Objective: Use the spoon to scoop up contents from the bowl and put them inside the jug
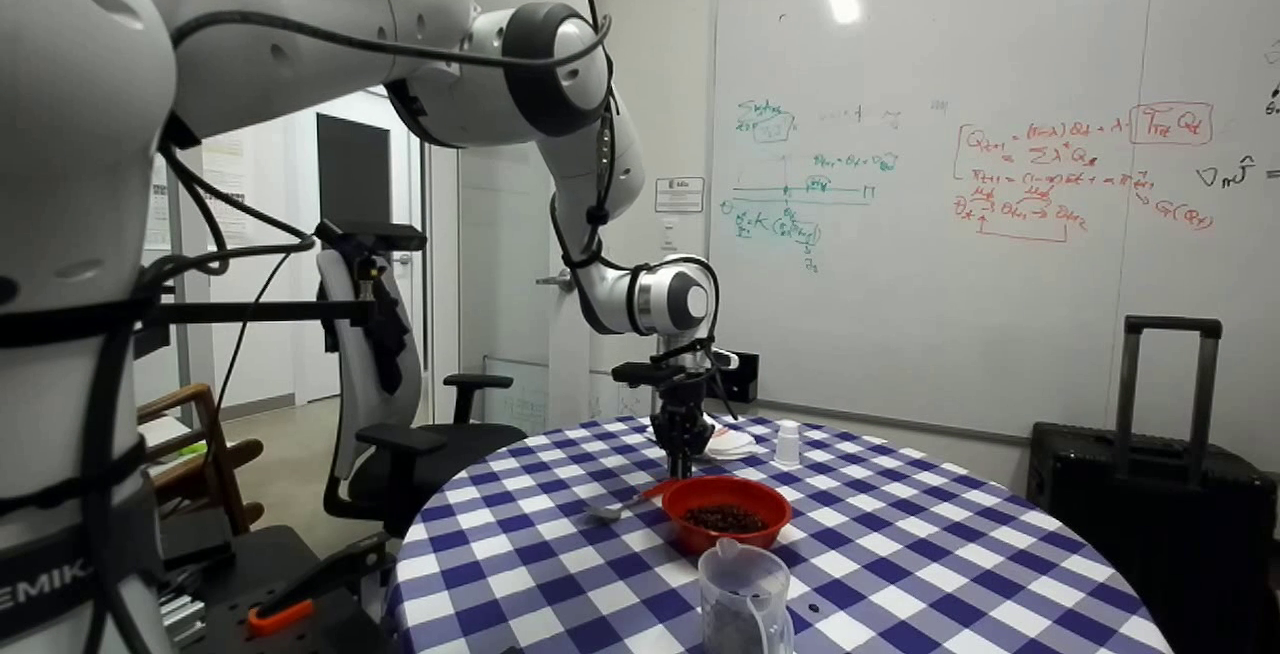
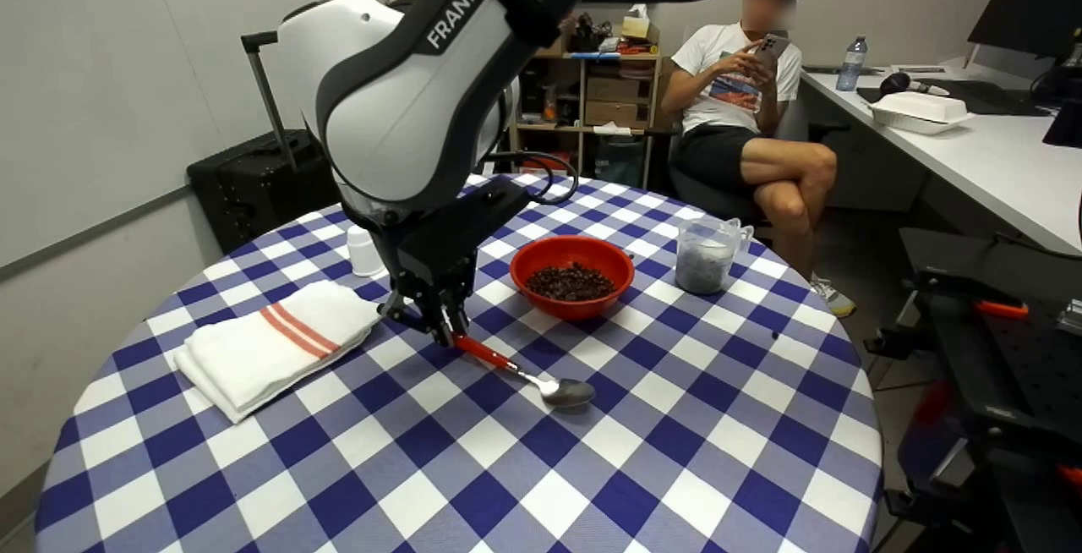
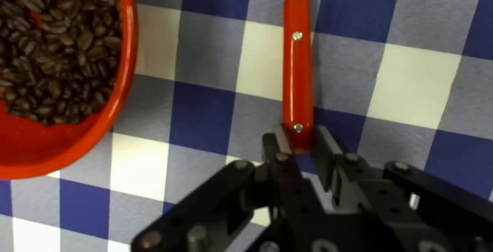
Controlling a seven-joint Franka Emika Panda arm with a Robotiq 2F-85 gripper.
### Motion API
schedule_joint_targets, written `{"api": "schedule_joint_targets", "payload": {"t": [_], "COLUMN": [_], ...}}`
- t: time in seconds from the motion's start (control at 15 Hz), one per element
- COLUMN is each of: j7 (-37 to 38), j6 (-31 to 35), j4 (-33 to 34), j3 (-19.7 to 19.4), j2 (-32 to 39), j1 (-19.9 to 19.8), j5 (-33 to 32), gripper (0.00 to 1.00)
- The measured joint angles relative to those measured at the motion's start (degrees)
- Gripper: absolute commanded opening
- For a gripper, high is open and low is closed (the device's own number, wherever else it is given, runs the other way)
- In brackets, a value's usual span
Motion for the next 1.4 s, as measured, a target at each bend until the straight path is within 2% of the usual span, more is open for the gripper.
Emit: {"api": "schedule_joint_targets", "payload": {"t": [0.2,0.27,0.33,0.8,0.87,1.13,1.4], "j7": [0.00,0.00,0.00,0.00,-0.02,-4.30,-16.01], "j6": [-0.86,-1.00,-1.19,-1.56,-1.33,1.23,3.94], "j4": [1.84,2.30,2.73,4.11,3.91,-1.66,-11.92], "j3": [-0.31,-0.32,-0.32,-0.32,-0.32,0.42,4.41], "j2": [1.28,1.61,1.89,2.36,2.01,-3.24,-12.56], "j1": [0.00,0.00,0.02,0.00,-0.15,-2.14,-6.66], "j5": [0.00,0.00,0.01,0.95,1.18,3.37,6.69], "gripper": [0.05,0.45,0.46,0.95,1.00,1.00,1.00]}}
